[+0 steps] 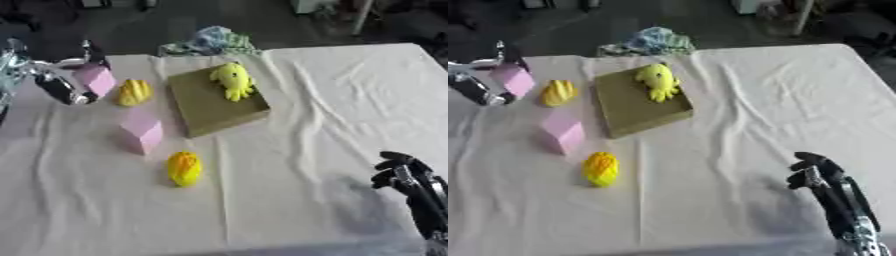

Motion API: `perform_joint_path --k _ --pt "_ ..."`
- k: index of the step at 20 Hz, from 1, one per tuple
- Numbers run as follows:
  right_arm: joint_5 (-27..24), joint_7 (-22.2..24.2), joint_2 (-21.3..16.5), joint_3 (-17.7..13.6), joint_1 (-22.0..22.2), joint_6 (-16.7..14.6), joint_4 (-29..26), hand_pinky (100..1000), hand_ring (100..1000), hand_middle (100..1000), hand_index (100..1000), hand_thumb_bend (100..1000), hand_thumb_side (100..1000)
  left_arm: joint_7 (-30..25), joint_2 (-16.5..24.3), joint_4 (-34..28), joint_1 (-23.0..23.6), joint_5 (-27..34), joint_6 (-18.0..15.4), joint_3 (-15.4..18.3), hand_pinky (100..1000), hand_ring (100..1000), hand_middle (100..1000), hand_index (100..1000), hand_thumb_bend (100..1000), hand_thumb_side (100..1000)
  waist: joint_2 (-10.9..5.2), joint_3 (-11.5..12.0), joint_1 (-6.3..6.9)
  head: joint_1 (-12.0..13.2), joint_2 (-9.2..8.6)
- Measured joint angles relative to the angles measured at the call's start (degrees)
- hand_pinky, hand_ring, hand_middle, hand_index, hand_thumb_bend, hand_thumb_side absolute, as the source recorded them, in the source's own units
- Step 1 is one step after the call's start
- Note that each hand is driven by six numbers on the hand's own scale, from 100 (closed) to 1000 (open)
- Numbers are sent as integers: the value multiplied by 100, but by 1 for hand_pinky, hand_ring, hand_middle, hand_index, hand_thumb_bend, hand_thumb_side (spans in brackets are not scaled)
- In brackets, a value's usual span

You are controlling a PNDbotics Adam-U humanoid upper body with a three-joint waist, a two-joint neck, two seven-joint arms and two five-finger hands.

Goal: Pick up objects on the table and place them in the box.

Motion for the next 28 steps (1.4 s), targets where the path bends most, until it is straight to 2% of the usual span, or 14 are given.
perform_joint_path --k 1,5,8,12,18,22,28 --pt "0 12 0 19 0 3 1 508 527 554 743 100 635 -63 -142 -29 -117 80 -8 -47 769 627 593 716 100 237 -8 -38 0 0 0" --pt "-1 75 2 81 -20 22 7 508 527 554 743 100 641 -143 -891 119 -355 26 -69 -202 769 639 604 726 100 237 -9 -194 -1 57 0" --pt "-7 129 21 136 -53 33 30 509 527 554 743 100 659 -3 -1441 420 -385 -347 -109 -231 771 648 613 733 100 237 -9 -307 -2 123 0" --pt "-41 197 107 205 -106 57 37 509 528 555 743 100 671 465 -1913 827 -385 -1081 -67 -207 775 670 647 758 104 237 -9 -429 -7 207 0" --pt "-58 249 200 246 -153 80 37 510 528 555 743 100 681 1420 -2199 1219 -336 -2159 137 -160 782 700 690 789 154 237 -2 -529 -61 252 0" --pt "-76 285 290 280 -206 90 37 510 528 555 743 100 690 1995 -2248 1410 -259 -2747 343 -127 783 710 702 800 164 236 8 -615 -166 260 0" --pt "-106 315 485 328 -315 114 42 510 528 556 742 100 708 2638 -2241 1652 -203 -3334 521 -54 788 724 718 813 162 230 206 -826 -314 321 0"
